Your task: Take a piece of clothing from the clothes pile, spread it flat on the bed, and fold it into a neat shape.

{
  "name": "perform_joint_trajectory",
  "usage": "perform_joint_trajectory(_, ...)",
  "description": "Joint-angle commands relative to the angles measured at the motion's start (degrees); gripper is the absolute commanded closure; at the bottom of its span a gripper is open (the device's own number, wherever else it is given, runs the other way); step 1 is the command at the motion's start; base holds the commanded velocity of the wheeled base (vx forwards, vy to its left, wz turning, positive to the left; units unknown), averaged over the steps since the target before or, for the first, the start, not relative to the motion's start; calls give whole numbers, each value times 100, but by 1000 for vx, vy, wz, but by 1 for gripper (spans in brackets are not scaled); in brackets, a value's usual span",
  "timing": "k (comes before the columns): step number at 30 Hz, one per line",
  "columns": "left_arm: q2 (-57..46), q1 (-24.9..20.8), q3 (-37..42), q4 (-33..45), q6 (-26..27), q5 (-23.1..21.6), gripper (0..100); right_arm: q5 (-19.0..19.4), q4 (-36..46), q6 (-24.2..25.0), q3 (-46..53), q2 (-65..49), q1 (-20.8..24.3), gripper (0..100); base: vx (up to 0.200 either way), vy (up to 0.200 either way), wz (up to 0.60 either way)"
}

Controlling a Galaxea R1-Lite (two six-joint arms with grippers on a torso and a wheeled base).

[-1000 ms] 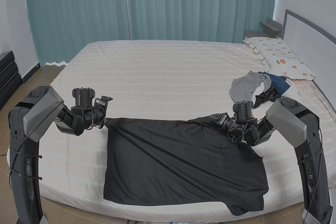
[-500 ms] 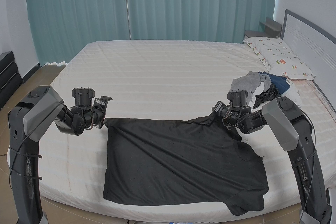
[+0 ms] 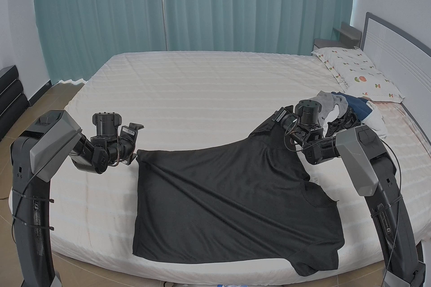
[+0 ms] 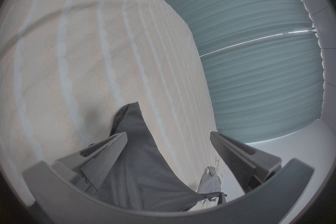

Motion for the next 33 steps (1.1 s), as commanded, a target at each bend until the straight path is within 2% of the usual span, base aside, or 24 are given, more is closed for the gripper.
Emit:
perform_joint_trajectory(1, 12, 1, 2, -2, -3, 5, 0, -87, -456, -469, -15, -35, -81, 100, 0, 0, 0)
perform_joint_trajectory(4, 12, -8, 2, -2, -3, 5, 0, -61, -667, -671, -15, -70, -125, 100, 0, 0, 0)
perform_joint_trajectory(8, 12, 1, 2, -2, -3, 5, 0, -8, -421, -856, -15, 141, -81, 100, 0, 0, 0)
perform_joint_trajectory(9, 12, -8, 2, -2, -3, 5, 0, -8, -412, -856, -15, 158, -81, 0, 0, 0, 0)
perform_joint_trajectory(17, 12, 1, 2, -2, -3, 5, 0, -17, -333, -1023, -15, 633, -231, 0, 0, 0, 0)
perform_joint_trajectory(22, 12, 1, 2, -2, -3, 5, 0, -35, -148, -1005, -15, 483, -319, 0, 0, 0, 0)
perform_joint_trajectory(24, 12, -8, 2, -2, -3, 5, 0, 9, -78, -1005, 282, 193, -354, 0, 0, 0, 0)
perform_joint_trajectory(27, 12, 1, 2, -2, -3, 5, 0, 203, -148, -970, 731, -105, -371, 0, 0, 0, 0)
perform_joint_trajectory(29, 12, -8, 2, -2, -3, 5, 0, 563, -183, -944, 1258, -475, -389, 0, 0, 0, 0)
perform_joint_trajectory(33, 12, -8, 2, -2, -3, 5, 0, 739, -122, -988, 1715, -685, -503, 0, 0, 0, 0)
